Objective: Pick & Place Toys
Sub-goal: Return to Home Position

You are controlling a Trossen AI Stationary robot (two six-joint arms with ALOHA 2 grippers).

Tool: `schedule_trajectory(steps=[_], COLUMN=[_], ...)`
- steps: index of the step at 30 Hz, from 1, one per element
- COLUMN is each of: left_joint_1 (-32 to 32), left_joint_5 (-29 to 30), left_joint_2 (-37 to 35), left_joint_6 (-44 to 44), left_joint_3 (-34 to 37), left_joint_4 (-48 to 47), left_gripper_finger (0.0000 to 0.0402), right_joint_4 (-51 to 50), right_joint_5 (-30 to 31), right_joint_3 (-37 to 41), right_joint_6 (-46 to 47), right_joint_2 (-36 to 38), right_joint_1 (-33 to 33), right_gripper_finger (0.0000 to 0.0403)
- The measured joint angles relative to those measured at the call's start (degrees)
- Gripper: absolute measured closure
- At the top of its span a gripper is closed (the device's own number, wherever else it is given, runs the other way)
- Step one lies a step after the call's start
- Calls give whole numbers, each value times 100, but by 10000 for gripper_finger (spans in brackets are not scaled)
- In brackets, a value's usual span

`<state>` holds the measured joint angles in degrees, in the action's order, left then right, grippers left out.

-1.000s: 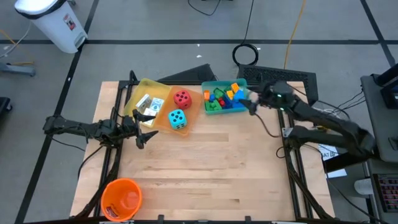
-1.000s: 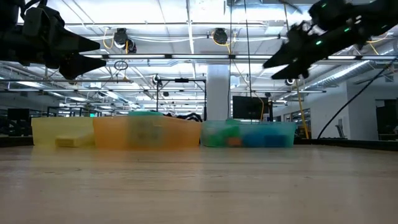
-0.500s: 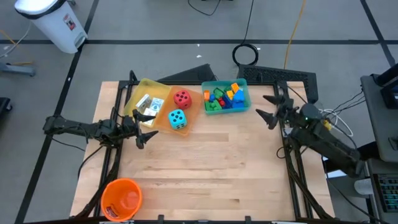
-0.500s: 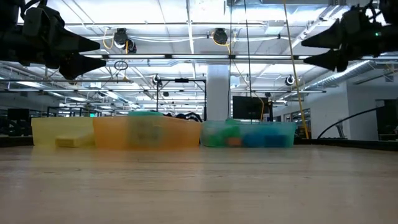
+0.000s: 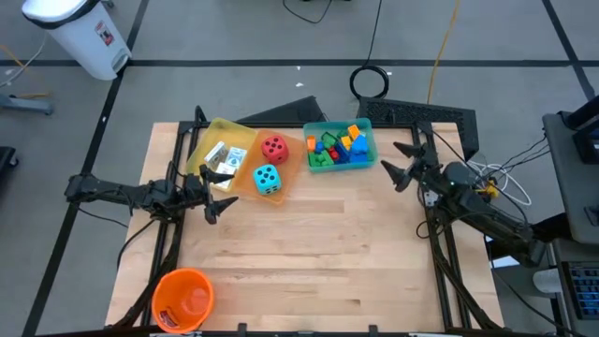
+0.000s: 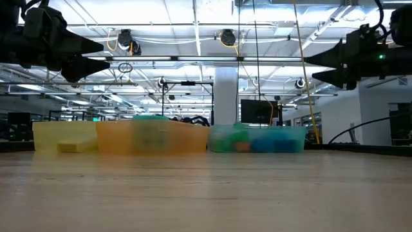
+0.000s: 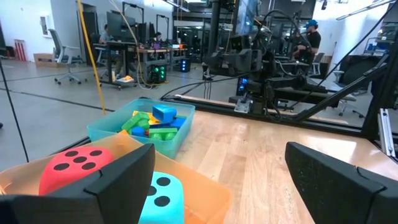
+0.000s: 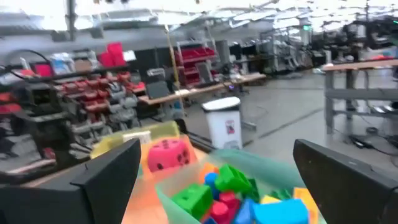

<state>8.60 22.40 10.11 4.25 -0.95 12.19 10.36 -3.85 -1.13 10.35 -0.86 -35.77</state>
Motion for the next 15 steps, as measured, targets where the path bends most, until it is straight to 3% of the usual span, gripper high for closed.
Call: schedule_trajectory(steps=[15], left_joint_1=[1], left_joint_5=[4], left_joint_2=[0], left_joint_6=[2], left_joint_3=[0], left_joint_4=[0], left_gripper_finger=[39], right_joint_4=[-185], right_joint_5=[80], right_joint_3=[21], right_joint_6=[68], right_joint_2=[-5], right_joint_1=[0], right_gripper_finger=[9])
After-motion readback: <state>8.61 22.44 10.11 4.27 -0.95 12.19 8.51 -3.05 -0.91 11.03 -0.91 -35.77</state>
